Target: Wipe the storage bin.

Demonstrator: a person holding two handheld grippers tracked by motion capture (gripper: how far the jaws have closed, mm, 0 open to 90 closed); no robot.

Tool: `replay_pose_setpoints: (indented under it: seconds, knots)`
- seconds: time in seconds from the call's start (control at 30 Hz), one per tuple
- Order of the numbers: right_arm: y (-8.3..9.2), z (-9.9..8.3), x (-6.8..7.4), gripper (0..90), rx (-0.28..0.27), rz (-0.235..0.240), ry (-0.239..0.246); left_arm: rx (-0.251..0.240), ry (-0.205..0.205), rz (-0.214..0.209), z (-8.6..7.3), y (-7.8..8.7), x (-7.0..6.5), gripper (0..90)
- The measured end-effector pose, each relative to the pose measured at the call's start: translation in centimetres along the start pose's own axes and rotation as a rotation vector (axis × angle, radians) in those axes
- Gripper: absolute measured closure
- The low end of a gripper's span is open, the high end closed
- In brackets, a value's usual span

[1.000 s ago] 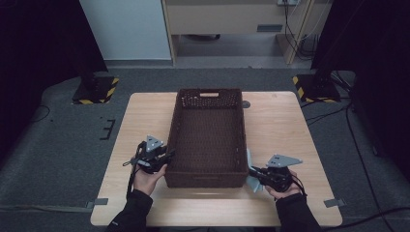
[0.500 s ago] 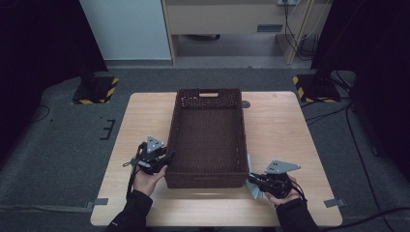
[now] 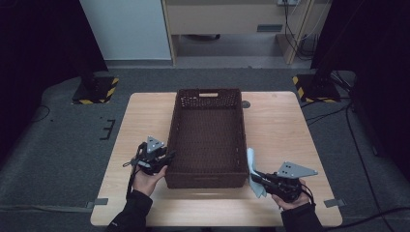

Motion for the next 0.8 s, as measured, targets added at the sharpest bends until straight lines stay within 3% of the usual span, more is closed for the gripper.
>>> replay_pose_setpoints:
  seconds: [0.17, 0.27, 0.4, 0.5, 0.57, 0.8]
  knots:
    - [-1.4, -2.1, -0.3, 83.7, 0.136, -0.012, -0.026, 0.001, 0.002, -0.002, 0.0, 0.0, 0.0, 65.3]
    - [-1.6, -2.2, -0.2, 83.6, 0.153, -0.016, -0.014, 0.002, 0.002, -0.002, 0.0, 0.0, 0.0, 65.2]
    - [-0.2, -0.4, -0.1, 83.6, 0.037, -0.041, -0.012, 0.003, 0.003, -0.004, 0.0, 0.0, 0.0, 65.2]
    - [1.0, 0.8, 0.3, 83.6, -0.068, -0.031, -0.014, 0.004, 0.004, -0.004, 0.0, 0.0, 0.0, 65.2]
    - [1.1, 0.8, 0.6, 83.6, -0.066, -0.018, -0.006, 0.004, 0.004, -0.004, 0.0, 0.0, 0.0, 65.2]
    - [-0.8, -2.2, 0.7, 83.6, 0.122, -0.039, -0.036, 0.006, 0.006, -0.008, 0.0, 0.0, 0.1, 65.1]
Point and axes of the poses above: each handheld gripper's, and its own axes: y roughly backward along the jaws, z roughly out of its top, x roughly to its left, the point moved 3 cm from there along -y, roughly forward along the jaws, and after that the axes turned 8 degrees about -x, right-handed, at the moved point
